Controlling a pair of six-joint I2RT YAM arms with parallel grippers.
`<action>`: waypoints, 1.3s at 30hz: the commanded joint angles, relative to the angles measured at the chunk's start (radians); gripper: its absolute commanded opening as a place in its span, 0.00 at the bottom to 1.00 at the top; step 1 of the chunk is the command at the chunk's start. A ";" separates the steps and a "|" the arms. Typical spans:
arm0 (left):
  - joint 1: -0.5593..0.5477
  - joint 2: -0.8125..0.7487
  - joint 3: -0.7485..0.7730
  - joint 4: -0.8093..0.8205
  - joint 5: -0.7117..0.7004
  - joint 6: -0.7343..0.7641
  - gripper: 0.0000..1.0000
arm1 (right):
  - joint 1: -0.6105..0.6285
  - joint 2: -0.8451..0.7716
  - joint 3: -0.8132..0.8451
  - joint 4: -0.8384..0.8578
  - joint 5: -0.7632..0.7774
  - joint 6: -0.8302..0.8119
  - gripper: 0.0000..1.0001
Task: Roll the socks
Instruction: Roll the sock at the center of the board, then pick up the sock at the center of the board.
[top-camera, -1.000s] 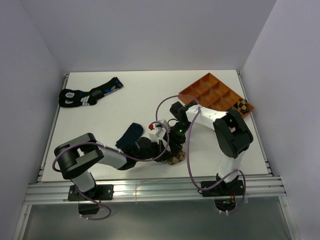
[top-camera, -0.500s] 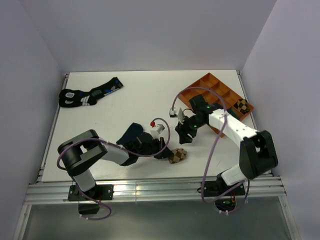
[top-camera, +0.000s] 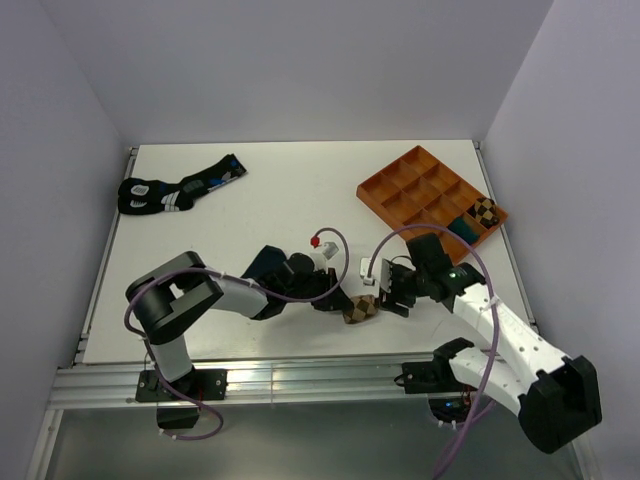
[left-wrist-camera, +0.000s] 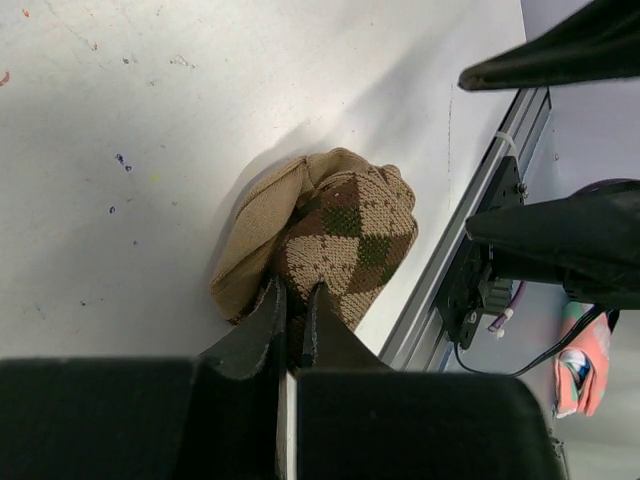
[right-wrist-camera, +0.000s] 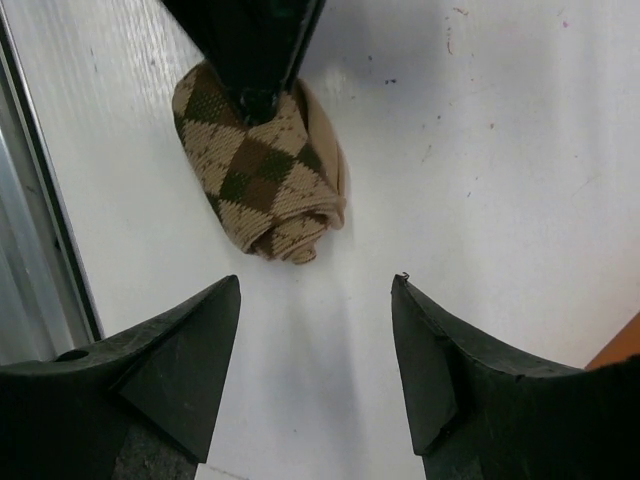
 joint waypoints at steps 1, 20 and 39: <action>0.008 0.061 -0.010 -0.207 -0.008 0.041 0.00 | 0.012 -0.091 -0.052 0.056 0.009 -0.107 0.70; 0.036 0.124 0.066 -0.274 0.061 0.040 0.00 | 0.363 -0.217 -0.252 0.225 0.248 -0.095 0.72; 0.067 0.162 0.098 -0.289 0.142 0.051 0.00 | 0.472 -0.136 -0.316 0.325 0.383 -0.159 0.72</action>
